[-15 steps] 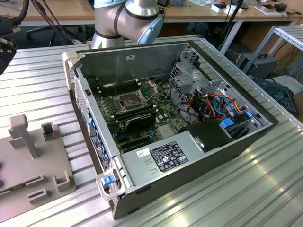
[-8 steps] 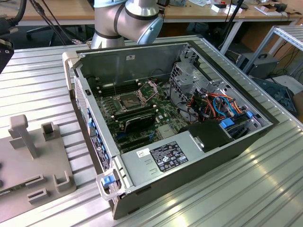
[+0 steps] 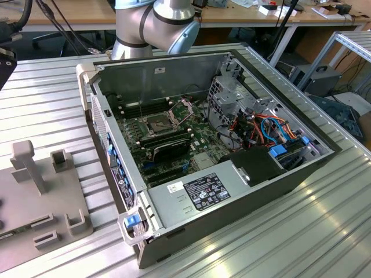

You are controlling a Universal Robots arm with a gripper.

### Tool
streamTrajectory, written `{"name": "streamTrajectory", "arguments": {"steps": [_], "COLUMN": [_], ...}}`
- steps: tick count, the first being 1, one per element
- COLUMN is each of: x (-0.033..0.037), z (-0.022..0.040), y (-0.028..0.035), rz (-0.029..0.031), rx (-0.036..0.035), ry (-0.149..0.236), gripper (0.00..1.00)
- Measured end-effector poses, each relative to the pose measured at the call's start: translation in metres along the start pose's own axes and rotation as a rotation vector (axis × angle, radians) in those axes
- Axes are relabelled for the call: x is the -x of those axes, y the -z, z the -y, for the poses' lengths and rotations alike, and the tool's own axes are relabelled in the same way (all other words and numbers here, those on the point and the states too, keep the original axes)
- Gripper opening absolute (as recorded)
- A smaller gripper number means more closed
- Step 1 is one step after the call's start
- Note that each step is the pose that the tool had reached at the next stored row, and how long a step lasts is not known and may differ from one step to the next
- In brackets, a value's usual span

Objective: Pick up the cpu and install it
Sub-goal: 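Reach for the cpu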

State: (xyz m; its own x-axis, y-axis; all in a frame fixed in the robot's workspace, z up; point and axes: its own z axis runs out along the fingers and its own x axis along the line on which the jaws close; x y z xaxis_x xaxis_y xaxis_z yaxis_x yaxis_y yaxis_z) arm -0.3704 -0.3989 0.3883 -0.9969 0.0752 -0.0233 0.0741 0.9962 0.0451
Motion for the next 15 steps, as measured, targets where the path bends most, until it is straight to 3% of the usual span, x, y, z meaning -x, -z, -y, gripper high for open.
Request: {"name": "streamTrajectory", "arguments": {"steps": [11,15], "x": [-0.0007,-0.0017], "z": [0.0079,0.0099], "y": [-0.0002,-0.0034], "rz": [0.0,0.0], "rx": [0.0,0.0], "ry": [0.0,0.0], "gripper": [0.11,0.11]}}
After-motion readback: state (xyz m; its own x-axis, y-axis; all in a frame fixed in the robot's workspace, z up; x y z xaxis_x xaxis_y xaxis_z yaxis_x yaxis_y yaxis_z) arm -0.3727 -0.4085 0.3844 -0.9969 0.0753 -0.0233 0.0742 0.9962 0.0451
